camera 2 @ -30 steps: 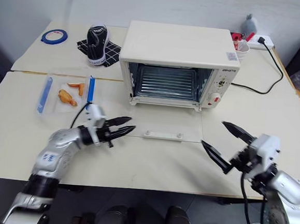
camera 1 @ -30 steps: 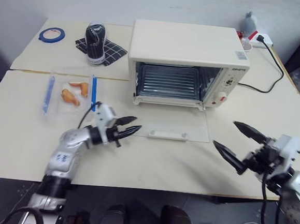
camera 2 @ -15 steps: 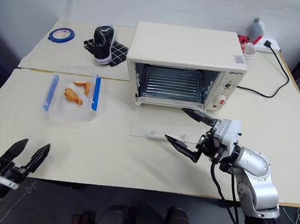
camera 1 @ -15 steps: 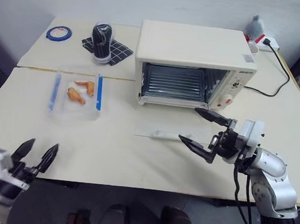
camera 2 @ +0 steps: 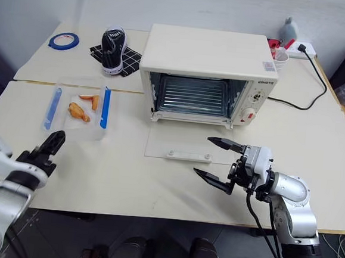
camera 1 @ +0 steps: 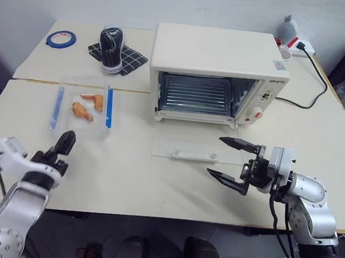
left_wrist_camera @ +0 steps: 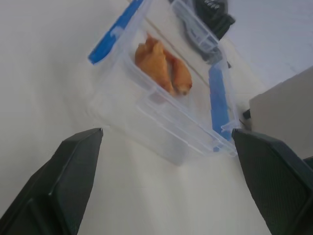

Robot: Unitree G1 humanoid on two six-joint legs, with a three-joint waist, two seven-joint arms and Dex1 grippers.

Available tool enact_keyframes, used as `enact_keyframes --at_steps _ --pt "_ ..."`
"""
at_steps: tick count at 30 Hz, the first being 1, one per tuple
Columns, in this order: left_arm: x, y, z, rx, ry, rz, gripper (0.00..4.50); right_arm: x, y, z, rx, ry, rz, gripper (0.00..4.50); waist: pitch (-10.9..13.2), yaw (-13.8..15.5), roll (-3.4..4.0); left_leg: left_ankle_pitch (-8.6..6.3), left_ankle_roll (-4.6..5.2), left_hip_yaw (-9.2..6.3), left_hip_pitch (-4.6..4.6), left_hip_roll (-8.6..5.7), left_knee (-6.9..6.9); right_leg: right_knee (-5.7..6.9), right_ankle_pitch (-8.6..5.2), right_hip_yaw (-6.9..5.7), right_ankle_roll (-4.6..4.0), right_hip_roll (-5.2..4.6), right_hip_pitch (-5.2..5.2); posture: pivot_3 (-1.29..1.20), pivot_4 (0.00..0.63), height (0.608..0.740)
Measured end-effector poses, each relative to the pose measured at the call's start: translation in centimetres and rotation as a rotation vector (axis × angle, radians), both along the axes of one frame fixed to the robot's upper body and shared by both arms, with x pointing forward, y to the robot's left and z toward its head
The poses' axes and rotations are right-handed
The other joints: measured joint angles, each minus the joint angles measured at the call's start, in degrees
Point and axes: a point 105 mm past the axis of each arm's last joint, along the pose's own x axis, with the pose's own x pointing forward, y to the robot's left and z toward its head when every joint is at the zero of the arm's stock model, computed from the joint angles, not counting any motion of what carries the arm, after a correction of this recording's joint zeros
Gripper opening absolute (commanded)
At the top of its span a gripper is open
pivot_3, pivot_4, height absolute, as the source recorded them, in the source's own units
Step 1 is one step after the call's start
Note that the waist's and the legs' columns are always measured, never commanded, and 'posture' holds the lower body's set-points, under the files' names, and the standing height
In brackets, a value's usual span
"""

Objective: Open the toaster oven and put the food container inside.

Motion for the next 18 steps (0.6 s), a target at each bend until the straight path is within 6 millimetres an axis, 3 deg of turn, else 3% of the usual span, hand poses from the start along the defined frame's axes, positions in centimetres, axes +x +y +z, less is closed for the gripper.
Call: enact_keyframes --at_steps 7,12,16,18 --pt "3.1 0.0 2.9 -0.093 0.115 0.114 4.47 -0.2 -0.2 -0.5 -0.011 0.009 0.003 4.5 0.0 0.4 0.0 0.09 0.0 0.07 0.01 -0.12 0.01 0.0 0.0 -0.08 -0.01 0.09 -0.01 0.0 0.15 0.74" --pt "4.4 -1.3 0.6 -0.099 0.296 0.106 4.47 -0.4 -0.3 -0.9 -0.01 0.018 -0.004 4.5 0.0 0.7 -0.01 0.13 0.07 0.29 0.02 -0.16 0.02 -0.05 0.01 -0.06 0.03 0.13 -0.06 0.0 0.15 0.74" --pt "5.3 -1.4 0.9 -0.084 0.327 0.114 4.47 -0.5 -0.5 -1.0 -0.015 0.019 -0.01 4.5 0.0 0.9 -0.01 0.17 0.02 0.29 0.05 -0.14 0.03 -0.01 0.01 -0.06 0.03 0.17 -0.06 0.0 0.15 0.74" --pt "5.3 -1.1 0.8 -0.074 0.339 0.129 4.08 -0.5 -0.8 -1.0 -0.019 0.02 -0.017 4.5 0.0 0.9 -0.01 0.17 0.02 0.32 0.07 -0.14 0.02 -0.01 0.01 -0.02 0.03 0.18 -0.07 0.0 0.15 0.74"
